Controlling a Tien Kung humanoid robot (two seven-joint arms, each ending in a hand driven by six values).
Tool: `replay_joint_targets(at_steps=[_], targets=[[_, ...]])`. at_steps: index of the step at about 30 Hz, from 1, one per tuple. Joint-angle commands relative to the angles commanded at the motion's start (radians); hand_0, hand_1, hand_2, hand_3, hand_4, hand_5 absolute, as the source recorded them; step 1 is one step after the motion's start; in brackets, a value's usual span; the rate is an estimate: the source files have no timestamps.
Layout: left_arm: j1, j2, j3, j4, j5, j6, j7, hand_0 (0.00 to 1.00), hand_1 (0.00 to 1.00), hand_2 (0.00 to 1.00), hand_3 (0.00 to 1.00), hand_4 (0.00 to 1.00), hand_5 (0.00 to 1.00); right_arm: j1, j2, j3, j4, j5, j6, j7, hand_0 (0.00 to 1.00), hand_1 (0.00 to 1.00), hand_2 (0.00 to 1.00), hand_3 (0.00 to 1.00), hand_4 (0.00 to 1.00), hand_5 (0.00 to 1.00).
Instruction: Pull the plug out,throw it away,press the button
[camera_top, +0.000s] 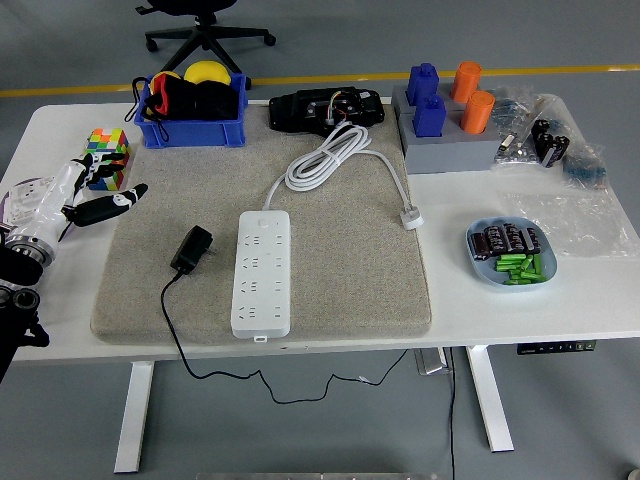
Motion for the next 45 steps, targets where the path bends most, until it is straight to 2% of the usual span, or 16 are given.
replay_joint_targets(at_steps=[15, 18, 21, 32, 45], targets=[[0.006, -0.003, -0.026, -0.013, 0.004, 0.010, -0.002, 0.834, 0.796, 0.751, 0.802, 0.799, 0.307, 0.007, 0.001, 0.000, 0.001, -0.001, 0.000, 0.001, 0.725, 0.678, 0.657, 0.644, 0.744, 0.606], [-0.016, -0.004, -0.027, -0.008, 0.003, 0.011, -0.003, 0.833, 0.794, 0.750, 0.802, 0.799, 0.306, 0.029, -0.004, -0.032, -0.001, 0.014, 0.003, -0.001, 0.725, 0.678, 0.657, 0.644, 0.744, 0.606], [-0.026, 0.006, -0.012, -0.009, -0.002, 0.011, -0.004, 0.833, 0.794, 0.750, 0.802, 0.799, 0.306, 0.033, -0.012, -0.042, -0.004, 0.015, 0.000, 0.000, 0.725, 0.678, 0.657, 0.644, 0.744, 0.606], [-0.001, 0.005, -0.014, -0.016, 0.001, 0.008, 0.000, 0.830, 0.791, 0.748, 0.798, 0.792, 0.303, 0.013, -0.013, -0.024, 0.002, 0.007, 0.001, 0.001, 0.725, 0.678, 0.657, 0.644, 0.743, 0.607], [0.003, -0.001, -0.028, -0.022, 0.003, 0.009, 0.001, 0.828, 0.789, 0.749, 0.799, 0.781, 0.293, 0.011, -0.021, -0.036, 0.001, 0.011, 0.002, -0.001, 0.725, 0.679, 0.658, 0.644, 0.743, 0.608]])
